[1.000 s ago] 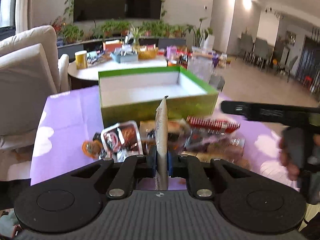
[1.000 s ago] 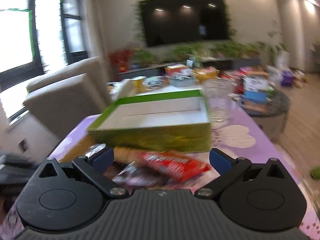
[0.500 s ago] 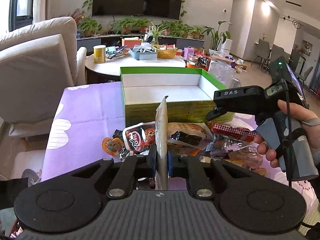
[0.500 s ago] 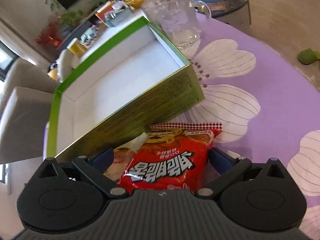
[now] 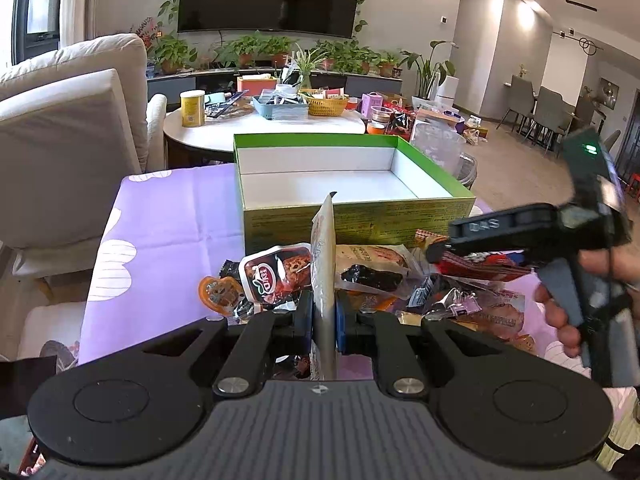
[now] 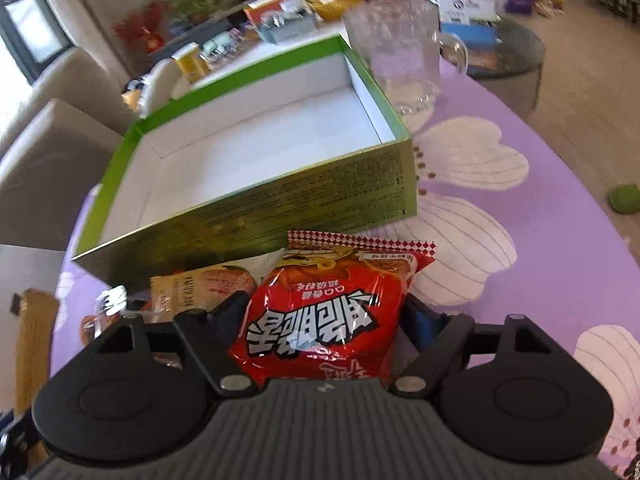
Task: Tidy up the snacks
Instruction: 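Carry both snacks into the green box and open both grippers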
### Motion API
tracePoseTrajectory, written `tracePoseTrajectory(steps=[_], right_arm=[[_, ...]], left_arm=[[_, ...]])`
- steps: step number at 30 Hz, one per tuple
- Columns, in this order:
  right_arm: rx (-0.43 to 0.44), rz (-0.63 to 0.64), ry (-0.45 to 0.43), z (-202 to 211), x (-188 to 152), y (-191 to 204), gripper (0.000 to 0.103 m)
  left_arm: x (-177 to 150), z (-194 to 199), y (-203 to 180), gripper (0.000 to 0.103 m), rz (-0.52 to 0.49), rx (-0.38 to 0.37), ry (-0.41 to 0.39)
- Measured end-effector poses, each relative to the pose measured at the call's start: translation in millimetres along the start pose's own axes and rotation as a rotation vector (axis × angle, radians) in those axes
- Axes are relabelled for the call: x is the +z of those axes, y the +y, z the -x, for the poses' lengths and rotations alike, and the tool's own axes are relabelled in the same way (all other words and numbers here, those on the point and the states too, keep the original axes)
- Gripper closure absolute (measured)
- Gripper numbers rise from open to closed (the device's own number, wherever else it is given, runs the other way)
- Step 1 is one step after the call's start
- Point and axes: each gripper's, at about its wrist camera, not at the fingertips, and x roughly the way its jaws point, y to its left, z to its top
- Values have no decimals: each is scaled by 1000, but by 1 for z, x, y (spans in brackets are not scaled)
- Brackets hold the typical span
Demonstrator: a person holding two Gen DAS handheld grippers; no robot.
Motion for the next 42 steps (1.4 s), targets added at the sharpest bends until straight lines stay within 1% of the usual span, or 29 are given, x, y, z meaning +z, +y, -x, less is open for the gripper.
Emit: tracePoseTrajectory(steps=[4,5,9,13,17,21,27,33,37,42], right_arm=[[63,32,-76,22,-7,-10,74],[79,54,-114,29,-8,-11,74],[100,136,-226,54,-11,-4,75],[120,177,-292,60,0,3,75],[126,184,-322,56,12,5,75],[136,206,-348,55,23,8,75],[141,241,-371,45,40,12,75],[132,252,-378,29,55,15,75],[128,256,-370,16,62,17,75],[115,254,-338,-7,69,18,74]], left_arm=[[4,2,-4,93,-15,-2,-15],[5,2,-5,93,-20,-2,-18],[17,1,-12,93,-38,0,-41],[36,0,-17,93,-48,2,-82],[55,-4,-20,93,-58,15,-118],[75,-12,-19,93,-47,24,-149],[106,-38,-9,93,-17,54,-164],[128,-73,8,93,39,39,-140],[135,-102,18,93,64,57,-111],[136,-137,27,93,106,53,-65]])
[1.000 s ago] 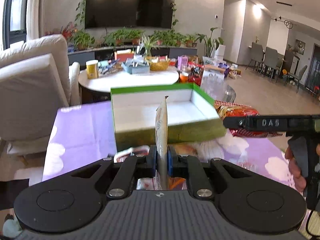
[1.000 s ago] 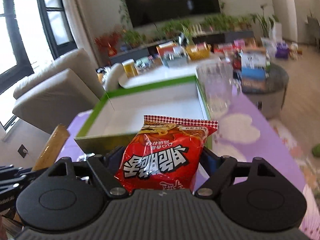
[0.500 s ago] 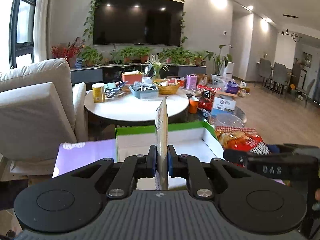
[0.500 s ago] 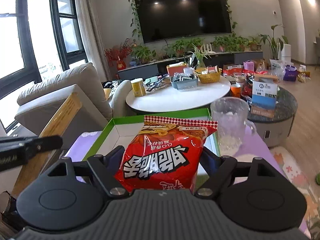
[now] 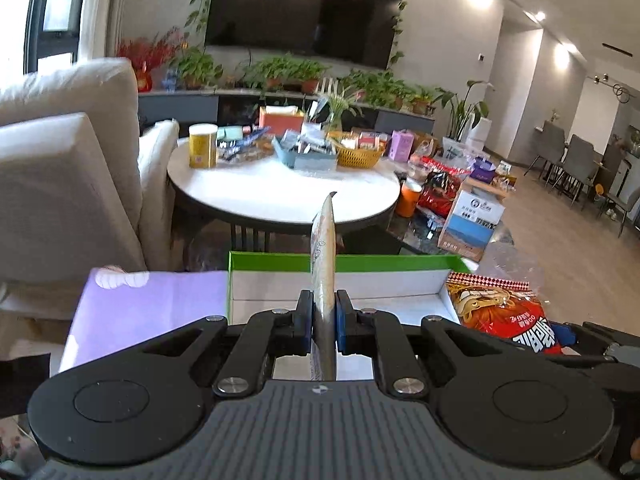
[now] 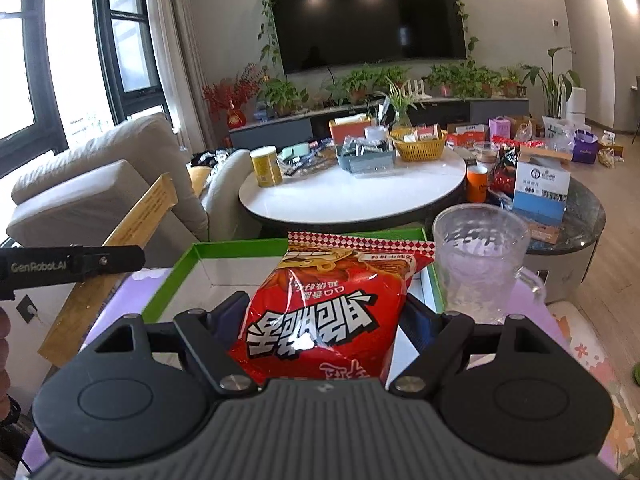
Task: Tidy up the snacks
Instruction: 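Carry both snacks into the green box and open both grippers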
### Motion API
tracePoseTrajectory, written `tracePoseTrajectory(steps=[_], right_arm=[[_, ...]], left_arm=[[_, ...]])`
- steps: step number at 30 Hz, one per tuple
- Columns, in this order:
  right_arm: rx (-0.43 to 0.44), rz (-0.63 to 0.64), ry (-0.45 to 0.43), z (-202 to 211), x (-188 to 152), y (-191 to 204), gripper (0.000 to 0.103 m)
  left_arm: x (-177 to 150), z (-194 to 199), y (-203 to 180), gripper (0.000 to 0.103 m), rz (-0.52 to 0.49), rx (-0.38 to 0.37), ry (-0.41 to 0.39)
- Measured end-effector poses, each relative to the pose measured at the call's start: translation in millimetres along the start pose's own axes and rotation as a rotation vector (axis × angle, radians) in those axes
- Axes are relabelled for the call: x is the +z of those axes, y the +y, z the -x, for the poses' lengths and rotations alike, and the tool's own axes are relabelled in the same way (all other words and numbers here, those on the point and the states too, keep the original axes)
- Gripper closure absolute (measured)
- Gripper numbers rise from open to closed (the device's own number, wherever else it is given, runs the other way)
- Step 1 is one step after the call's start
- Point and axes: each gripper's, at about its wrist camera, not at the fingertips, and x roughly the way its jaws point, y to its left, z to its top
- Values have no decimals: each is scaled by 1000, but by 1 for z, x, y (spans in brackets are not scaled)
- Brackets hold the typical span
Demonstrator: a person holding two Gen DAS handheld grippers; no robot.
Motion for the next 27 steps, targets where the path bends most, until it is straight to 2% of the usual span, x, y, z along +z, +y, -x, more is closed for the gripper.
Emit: tracePoseTrajectory(steps=[8,17,23,27], right_arm=[[-10,-5,66,-25,-10,1,75],[-6,-33,152,-36,-18,0,73],[-14,52,146,-28,-28,8,73],[-16,127,149,-22,-37,12,72]], left_arm=[[-11,-38,1,93,-29,44,63],[-27,-44,-3,92,-87,93,115],[-45,-37,3,92,-83,99,172],[-59,-27,-5,93,-179,117,156]])
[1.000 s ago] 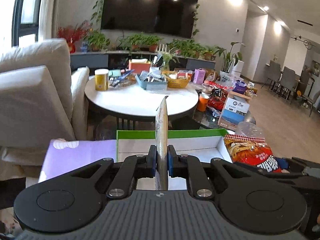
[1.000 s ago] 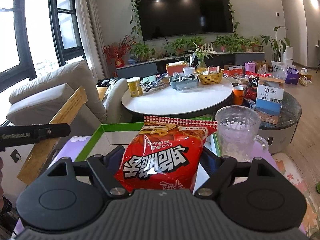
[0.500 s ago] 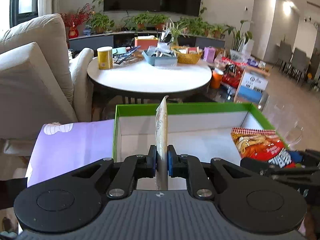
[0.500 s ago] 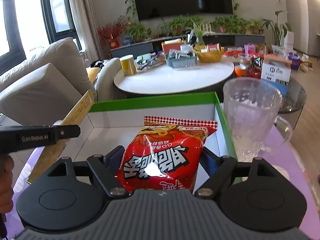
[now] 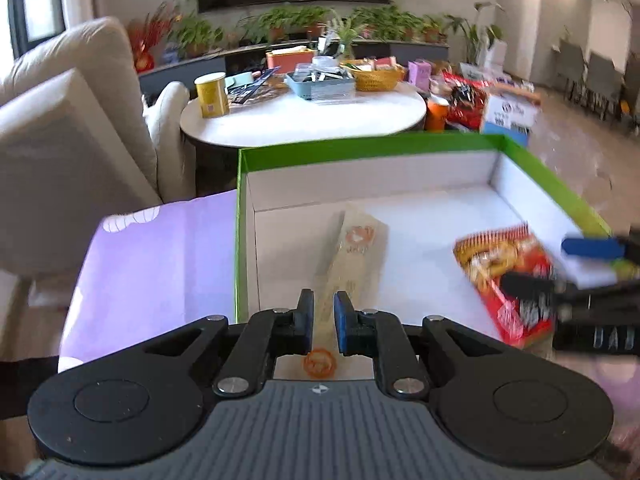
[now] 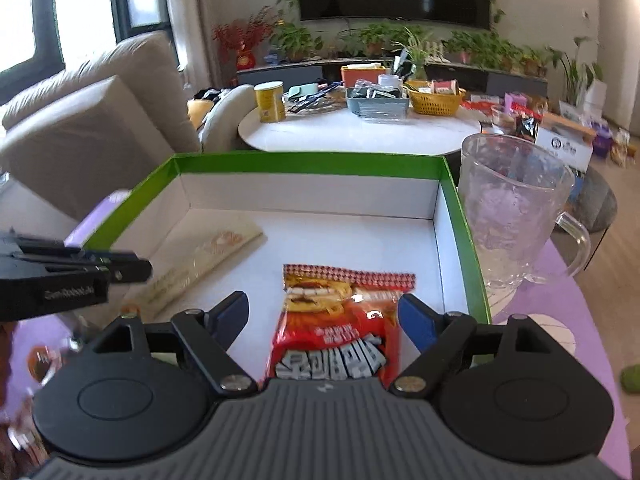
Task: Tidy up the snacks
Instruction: 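Carry both snacks into the green box and open both grippers, then withdraw both tools from the box back toward the snack pile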
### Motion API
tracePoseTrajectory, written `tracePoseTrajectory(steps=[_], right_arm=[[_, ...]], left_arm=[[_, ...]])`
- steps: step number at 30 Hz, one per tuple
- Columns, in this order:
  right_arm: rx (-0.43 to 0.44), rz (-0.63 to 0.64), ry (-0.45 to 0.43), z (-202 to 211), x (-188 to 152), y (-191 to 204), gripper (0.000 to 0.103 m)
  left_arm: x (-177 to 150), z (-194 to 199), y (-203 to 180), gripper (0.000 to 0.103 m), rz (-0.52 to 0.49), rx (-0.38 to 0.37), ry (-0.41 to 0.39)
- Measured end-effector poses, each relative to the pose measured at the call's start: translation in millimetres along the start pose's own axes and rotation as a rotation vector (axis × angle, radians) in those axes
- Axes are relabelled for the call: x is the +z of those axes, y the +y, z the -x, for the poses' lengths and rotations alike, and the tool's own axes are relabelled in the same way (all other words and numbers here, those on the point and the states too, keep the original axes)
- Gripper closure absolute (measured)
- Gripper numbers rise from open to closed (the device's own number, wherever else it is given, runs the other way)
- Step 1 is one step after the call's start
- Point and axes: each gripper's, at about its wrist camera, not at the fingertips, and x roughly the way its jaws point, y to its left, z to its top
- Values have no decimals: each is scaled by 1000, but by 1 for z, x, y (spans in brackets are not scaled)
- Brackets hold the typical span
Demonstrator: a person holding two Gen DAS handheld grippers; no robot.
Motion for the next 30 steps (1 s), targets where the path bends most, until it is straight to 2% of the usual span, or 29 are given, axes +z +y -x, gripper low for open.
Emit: tracePoseTrajectory(steps=[2,5,9,15,17,20,22,24,25,27,29,30], right_arm=[[-27,3,-20,3,-6,-1,71],[-38,10,-14,6,-7,-4,71],[-46,13,3,6,-4,-6,71],[-47,14,5,12,-11,-3,71],[-50,14,10,15,-13,-3,71],[-43,-8,9,24,-13,-4,71],[-19,-66,-45,40,-11,-12,71],[2,-122,-103,57,-11,-21,70],[13,-145,-121,65,-12,-25,67],[34,-173,-137,77,-15,-30,66],[41,-182,-136,84,-19,-31,66],[37,-182,-129,87,-23,-30,66]], left_arm=[[-4,6,-1,93,17,2,-5],[-4,10,2,93,39,-52,37],[-8,18,2,93,60,-69,63],[-20,36,1,93,87,-84,83],[-23,45,2,93,94,-61,85],[-25,69,8,92,107,-19,26],[-30,91,12,90,109,-7,-33],[-38,107,17,80,120,-10,-60],[-44,111,20,79,130,-17,-58],[-58,115,24,78,161,-50,-25],[-71,112,29,77,224,-98,35],[-78,108,32,74,274,-133,79]])
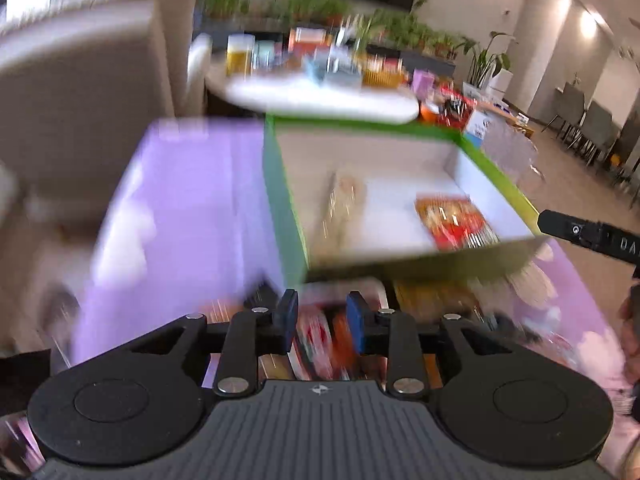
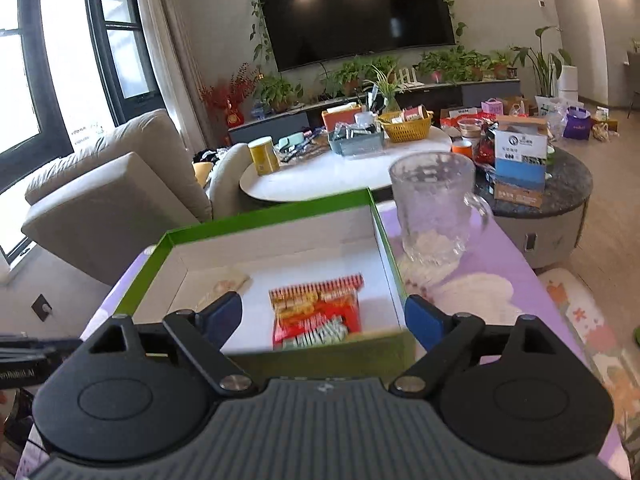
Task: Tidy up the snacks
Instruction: 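Withdraw both tools from the box back toward the snack pile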
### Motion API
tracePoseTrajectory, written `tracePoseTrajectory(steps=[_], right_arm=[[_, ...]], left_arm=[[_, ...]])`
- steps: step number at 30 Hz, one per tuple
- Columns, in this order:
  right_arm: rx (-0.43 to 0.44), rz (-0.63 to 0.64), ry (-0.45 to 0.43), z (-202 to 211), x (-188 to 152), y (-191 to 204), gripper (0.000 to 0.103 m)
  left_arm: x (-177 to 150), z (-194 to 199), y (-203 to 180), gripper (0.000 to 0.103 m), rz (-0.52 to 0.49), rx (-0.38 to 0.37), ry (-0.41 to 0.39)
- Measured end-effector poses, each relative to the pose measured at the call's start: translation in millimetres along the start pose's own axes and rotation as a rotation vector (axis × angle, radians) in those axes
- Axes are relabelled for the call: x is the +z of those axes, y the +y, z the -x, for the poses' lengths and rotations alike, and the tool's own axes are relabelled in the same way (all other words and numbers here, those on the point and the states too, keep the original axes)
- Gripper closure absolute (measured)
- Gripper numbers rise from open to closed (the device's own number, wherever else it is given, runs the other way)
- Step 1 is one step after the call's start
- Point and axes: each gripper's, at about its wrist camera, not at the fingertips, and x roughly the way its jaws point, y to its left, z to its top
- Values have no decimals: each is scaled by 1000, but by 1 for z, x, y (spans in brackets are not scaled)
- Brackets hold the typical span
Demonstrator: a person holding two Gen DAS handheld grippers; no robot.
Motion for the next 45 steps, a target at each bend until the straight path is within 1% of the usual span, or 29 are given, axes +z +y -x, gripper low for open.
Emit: tracePoseTrajectory(steps=[1,2,3,4,6,8,12,16,19,23,25,27,29,31,33,35,37,38,41,43,45], right_arm=[[-6,4,7,2,-3,1,66],[-13,11,14,4,-6,2,66],[-19,17,20,5,-9,2,66],[-24,22,25,6,-11,1,66],[-26,28,33,8,-14,2,66],[-23,26,36,10,-15,2,66],[-22,17,36,18,-20,0,66],[-12,16,35,28,-29,-1,66],[21,33,36,35,-35,1,66],[107,95,48,45,-45,6,66],[190,161,74,52,-53,15,66],[255,241,100,57,-60,25,66],[296,321,117,59,-67,37,66],[326,371,138,57,-72,46,66],[333,373,162,51,-74,50,66],[323,367,185,43,-75,53,66],[309,370,191,43,-77,56,66],[305,372,191,42,-77,56,66],[300,371,193,42,-78,55,66],[297,368,191,44,-79,54,66],[301,365,192,44,-79,54,66]], left_arm=[[-4,-2,4,72,44,-20,26],[-9,-3,6,67,86,-23,33],[-14,-2,6,60,121,-4,19],[-17,1,4,58,138,28,-14],[-22,6,-3,57,133,94,-94],[-20,5,-9,57,117,136,-107],[-16,-4,-11,57,105,91,-31],[-25,-5,-12,57,70,78,-20],[-28,-3,-13,57,62,68,-28],[-27,1,-10,57,70,46,-21],[-28,2,-11,56,49,42,-19],[-30,1,-13,56,26,45,-18],[-32,1,-14,56,21,47,-27],[-32,2,-15,56,15,49,-25],[-30,3,-16,56,5,49,-19],[-28,3,-15,56,-1,51,-8],[-26,3,-15,56,-30,72,17],[-25,3,-16,56,-51,70,34],[-26,3,-15,56,-65,26,41],[-28,3,-15,56,-63,15,24],[-30,0,-13,52,-74,-5,6]])
